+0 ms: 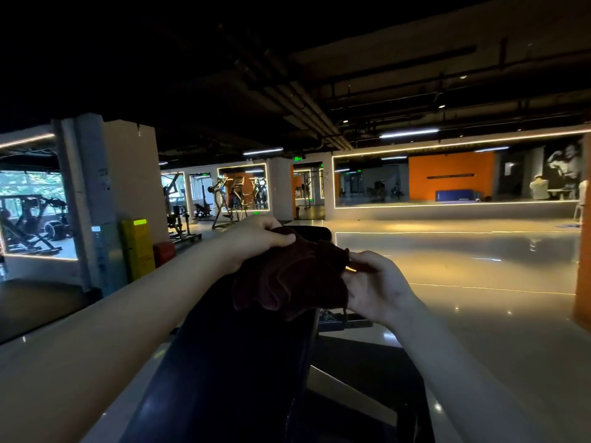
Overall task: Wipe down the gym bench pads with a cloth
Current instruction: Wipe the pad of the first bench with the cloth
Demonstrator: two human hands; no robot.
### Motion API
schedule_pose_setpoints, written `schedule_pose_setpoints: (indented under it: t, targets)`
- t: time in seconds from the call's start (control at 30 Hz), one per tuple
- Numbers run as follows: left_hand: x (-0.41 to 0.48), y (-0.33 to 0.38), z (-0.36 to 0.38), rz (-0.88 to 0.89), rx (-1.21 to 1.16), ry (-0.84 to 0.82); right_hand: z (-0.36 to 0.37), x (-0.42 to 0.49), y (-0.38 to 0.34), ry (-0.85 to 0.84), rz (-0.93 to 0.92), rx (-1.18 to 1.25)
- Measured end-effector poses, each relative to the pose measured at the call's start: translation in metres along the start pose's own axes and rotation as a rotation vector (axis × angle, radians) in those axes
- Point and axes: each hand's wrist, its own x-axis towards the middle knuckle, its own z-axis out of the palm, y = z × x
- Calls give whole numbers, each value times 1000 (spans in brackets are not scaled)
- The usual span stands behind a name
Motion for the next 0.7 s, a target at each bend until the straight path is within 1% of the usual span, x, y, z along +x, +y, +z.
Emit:
schedule_pose_setpoints:
  t: [0.13,0.2,0.27,0.33,0.43,0.53,0.7]
  targets:
    - [2,4,6,1,49,8,14,-6,-8,144,18,-205]
    - [2,7,12,22,33,-27,26,-8,-9,191,30,-373]
    - [1,10,16,40,26,-75,37,-8,-9,247,-10,-558]
    - [1,14,20,62,18,-113,42,-7,-9,310,-80,-660]
    - [1,14,19,90,18,-140,42,-5,-12,341,-123,-691]
    - [1,9,12,106,9,-131,38,-5,-19,338,-76,-643]
    - [-7,-9,5,149,28,-86,39,-9,-35,296,-8,-646]
